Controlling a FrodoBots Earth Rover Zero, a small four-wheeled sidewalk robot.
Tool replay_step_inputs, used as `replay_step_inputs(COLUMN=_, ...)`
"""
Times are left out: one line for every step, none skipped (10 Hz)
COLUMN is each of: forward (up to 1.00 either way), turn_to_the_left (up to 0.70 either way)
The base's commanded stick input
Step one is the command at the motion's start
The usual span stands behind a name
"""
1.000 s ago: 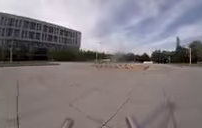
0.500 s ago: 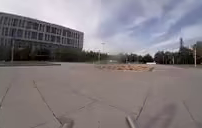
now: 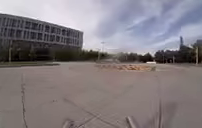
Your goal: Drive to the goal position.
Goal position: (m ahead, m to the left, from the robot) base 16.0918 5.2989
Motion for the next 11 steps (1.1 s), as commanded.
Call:
replay_step_inputs(forward=1.0, turn_to_the_left=0.23)
replay_step_inputs(forward=1.0, turn_to_the_left=0.03)
replay_step_inputs(forward=1.0, turn_to_the_left=0.0)
replay_step_inputs(forward=1.0, turn_to_the_left=0.0)
replay_step_inputs(forward=1.0, turn_to_the_left=0.0)
replay_step_inputs(forward=1.0, turn_to_the_left=0.0)
replay_step_inputs(forward=1.0, turn_to_the_left=0.0)
replay_step_inputs(forward=1.0, turn_to_the_left=0.08)
replay_step_inputs(forward=1.0, turn_to_the_left=0.26)
replay_step_inputs(forward=1.0, turn_to_the_left=0.08)
replay_step_inputs(forward=1.0, turn_to_the_left=0.0)
